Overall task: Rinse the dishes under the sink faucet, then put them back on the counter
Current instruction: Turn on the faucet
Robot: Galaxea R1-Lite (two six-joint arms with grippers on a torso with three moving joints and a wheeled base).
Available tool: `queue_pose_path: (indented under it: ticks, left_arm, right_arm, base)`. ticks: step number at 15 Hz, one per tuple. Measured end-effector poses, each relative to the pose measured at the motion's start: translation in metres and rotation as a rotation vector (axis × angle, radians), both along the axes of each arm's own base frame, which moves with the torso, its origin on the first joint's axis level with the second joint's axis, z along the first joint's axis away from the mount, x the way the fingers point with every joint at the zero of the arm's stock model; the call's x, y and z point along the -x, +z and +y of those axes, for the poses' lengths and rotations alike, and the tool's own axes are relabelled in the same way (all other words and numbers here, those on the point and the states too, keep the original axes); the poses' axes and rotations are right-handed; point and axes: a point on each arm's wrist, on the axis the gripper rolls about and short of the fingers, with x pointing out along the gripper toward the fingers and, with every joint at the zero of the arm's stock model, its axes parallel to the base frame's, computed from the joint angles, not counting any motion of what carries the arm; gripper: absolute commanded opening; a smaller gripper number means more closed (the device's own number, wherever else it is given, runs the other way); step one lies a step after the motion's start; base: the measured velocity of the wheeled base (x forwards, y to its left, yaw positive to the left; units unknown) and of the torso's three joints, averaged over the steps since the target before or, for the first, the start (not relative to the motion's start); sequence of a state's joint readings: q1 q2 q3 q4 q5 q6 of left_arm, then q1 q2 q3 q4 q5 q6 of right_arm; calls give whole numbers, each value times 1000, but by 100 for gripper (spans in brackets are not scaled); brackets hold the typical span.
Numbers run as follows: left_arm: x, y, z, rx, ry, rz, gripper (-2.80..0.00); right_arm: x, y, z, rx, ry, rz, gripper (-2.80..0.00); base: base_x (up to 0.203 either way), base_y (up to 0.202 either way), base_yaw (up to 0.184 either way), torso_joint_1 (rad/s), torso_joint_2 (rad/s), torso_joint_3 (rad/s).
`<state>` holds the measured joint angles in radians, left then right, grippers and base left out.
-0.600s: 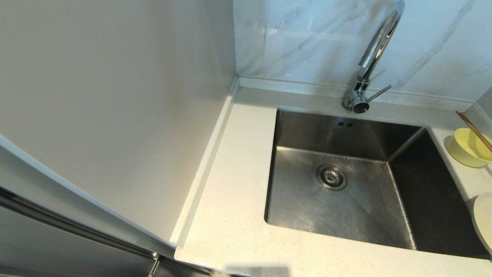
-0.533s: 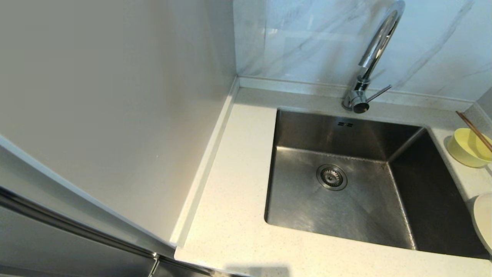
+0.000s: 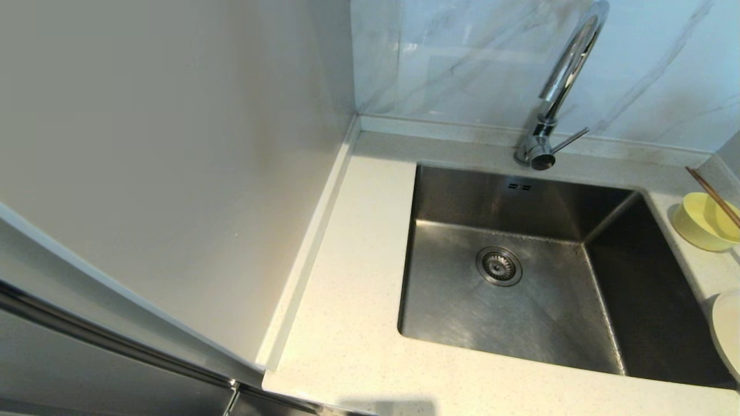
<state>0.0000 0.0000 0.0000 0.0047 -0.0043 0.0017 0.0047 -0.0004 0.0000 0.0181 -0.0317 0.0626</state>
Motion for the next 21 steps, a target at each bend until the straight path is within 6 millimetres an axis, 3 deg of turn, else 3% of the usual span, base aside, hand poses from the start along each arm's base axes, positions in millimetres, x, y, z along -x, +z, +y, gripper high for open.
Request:
queue_pose_path:
  ticks: [15,17,21]
  left_arm:
    - [0,0,0,0,0,0,-280]
    - [0,0,0,0,0,0,-280]
    - [0,0,0,0,0,0,-280]
  right_arm:
    - [0,3,0,12,1,20,-280]
    - [-3,26,0,6,-1,23,-280]
    - [-29,107,0,-14,-4,13,-280]
  base:
    - [0,0,0,0,0,0]
    - [0,0,0,0,0,0]
    - [0,0,0,0,0,0]
